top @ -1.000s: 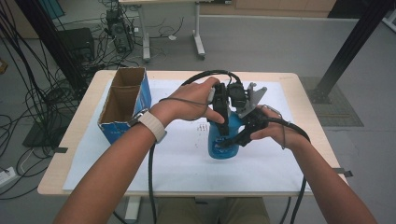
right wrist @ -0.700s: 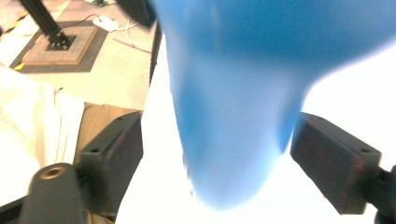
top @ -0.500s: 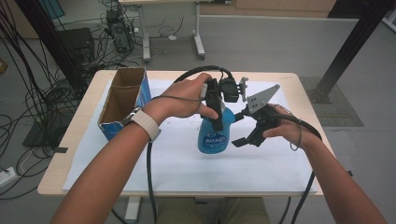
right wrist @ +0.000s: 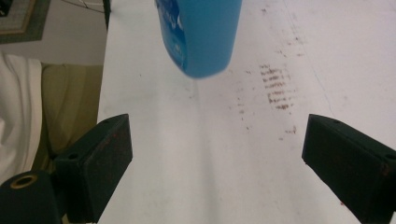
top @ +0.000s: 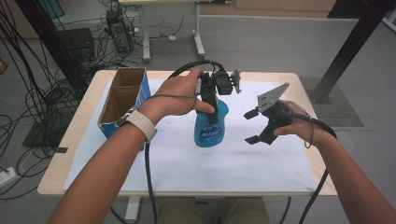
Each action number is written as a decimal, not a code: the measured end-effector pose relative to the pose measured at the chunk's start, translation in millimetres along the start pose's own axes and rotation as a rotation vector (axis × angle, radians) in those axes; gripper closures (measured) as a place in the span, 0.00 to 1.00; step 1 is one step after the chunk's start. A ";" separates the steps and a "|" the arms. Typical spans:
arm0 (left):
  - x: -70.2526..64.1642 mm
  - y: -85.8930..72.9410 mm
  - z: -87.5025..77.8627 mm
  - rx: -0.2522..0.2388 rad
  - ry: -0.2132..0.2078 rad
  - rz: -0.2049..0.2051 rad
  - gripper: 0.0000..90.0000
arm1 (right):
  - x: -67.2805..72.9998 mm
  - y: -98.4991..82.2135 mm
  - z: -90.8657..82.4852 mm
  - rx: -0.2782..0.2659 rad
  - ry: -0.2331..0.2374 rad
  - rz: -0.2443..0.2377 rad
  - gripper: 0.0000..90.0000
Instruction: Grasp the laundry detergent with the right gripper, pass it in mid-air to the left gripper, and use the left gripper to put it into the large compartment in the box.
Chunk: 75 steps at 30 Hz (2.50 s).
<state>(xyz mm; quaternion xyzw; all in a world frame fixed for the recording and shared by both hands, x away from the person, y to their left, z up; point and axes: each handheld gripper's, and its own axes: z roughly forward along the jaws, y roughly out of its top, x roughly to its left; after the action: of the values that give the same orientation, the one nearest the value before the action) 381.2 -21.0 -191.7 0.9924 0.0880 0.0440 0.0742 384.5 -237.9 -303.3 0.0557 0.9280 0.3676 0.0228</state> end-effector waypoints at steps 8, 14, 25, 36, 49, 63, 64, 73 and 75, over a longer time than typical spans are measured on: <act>7.8 -8.4 -8.4 0.000 0.022 -0.110 0.41 | -3.0 -9.9 -4.6 0.061 -0.025 0.014 0.09; 15.8 -13.8 -16.8 0.016 0.054 -0.198 0.41 | -4.8 -17.7 -6.7 0.085 -0.030 0.035 0.09; 30.1 -21.5 -36.4 0.056 0.086 -0.329 0.41 | -8.8 -28.8 -13.9 0.106 -0.046 0.067 0.10; 39.7 -29.7 -56.2 0.065 0.119 -0.485 0.41 | -11.1 -32.9 -19.1 0.130 -0.052 0.072 0.10; 52.4 -39.9 -88.6 0.084 0.177 -0.655 0.41 | -16.0 -32.1 -19.8 0.132 -0.064 0.077 0.10; 61.7 -60.3 -108.1 0.077 0.205 -0.814 0.41 | -19.5 -31.1 -20.7 0.139 -0.065 0.071 0.10; 62.4 -61.8 -109.6 0.078 0.205 -0.821 0.41 | -19.6 -31.3 -20.9 0.138 -0.064 0.072 0.10; 66.0 -70.5 -118.6 0.091 0.228 -0.882 0.41 | -20.6 -32.5 -23.0 0.144 -0.068 0.071 0.10; 65.9 -72.1 -119.9 0.091 0.237 -0.893 0.41 | -21.1 -32.8 -23.5 0.143 -0.070 0.072 0.10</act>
<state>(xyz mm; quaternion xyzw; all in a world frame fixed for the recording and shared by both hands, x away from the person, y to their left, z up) 421.6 77.9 -79.8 0.8477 0.5165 0.1167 0.0315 400.7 -280.1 -308.6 0.1033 0.9480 0.2986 0.0381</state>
